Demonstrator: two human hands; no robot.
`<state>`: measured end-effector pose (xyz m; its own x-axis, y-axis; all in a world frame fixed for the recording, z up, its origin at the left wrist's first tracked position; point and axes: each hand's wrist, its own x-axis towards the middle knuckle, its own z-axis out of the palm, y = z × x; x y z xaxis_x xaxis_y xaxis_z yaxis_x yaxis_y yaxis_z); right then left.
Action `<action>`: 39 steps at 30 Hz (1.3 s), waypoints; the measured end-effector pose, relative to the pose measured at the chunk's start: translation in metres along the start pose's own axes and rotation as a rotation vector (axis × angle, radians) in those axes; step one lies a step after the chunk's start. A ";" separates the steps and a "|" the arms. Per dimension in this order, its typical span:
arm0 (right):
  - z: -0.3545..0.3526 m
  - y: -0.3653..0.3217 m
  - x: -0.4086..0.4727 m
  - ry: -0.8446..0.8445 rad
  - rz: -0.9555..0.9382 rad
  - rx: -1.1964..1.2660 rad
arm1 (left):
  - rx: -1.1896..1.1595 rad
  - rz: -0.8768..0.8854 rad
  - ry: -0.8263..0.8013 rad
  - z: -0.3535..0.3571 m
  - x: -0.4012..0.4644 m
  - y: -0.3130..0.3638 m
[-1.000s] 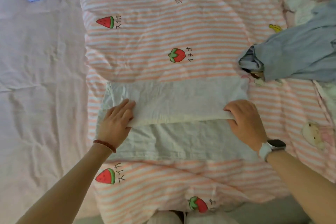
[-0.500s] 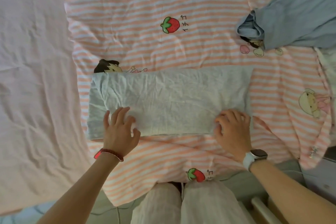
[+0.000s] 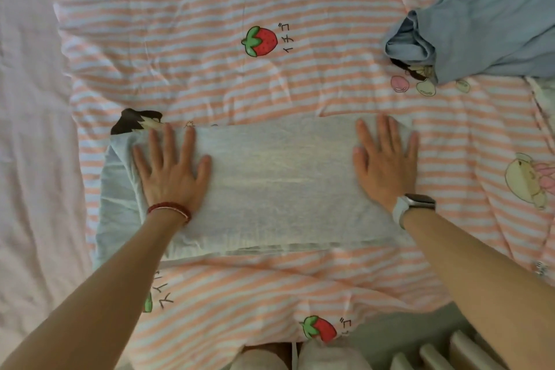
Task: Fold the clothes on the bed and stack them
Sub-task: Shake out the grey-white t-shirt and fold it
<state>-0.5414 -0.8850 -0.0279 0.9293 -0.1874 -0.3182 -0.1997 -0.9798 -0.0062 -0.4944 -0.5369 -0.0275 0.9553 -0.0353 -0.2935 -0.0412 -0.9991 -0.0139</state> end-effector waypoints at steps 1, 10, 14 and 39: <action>-0.001 0.010 -0.004 -0.006 0.041 0.028 | -0.021 -0.029 -0.026 -0.002 0.000 0.000; -0.024 0.015 -0.058 0.093 0.494 0.905 | -0.127 0.303 -0.025 -0.013 -0.064 0.096; -0.030 0.014 -0.059 -0.067 0.594 1.168 | -0.028 0.349 -0.123 0.012 -0.083 0.122; -0.067 -0.243 -0.076 -0.168 -0.329 1.044 | -1.721 -0.674 -0.357 -0.061 -0.081 -0.066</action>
<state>-0.5422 -0.6373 0.0614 0.9470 0.1606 -0.2783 -0.1882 -0.4249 -0.8855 -0.5517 -0.4697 0.0553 0.5771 0.1019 -0.8103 0.7815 0.2192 0.5841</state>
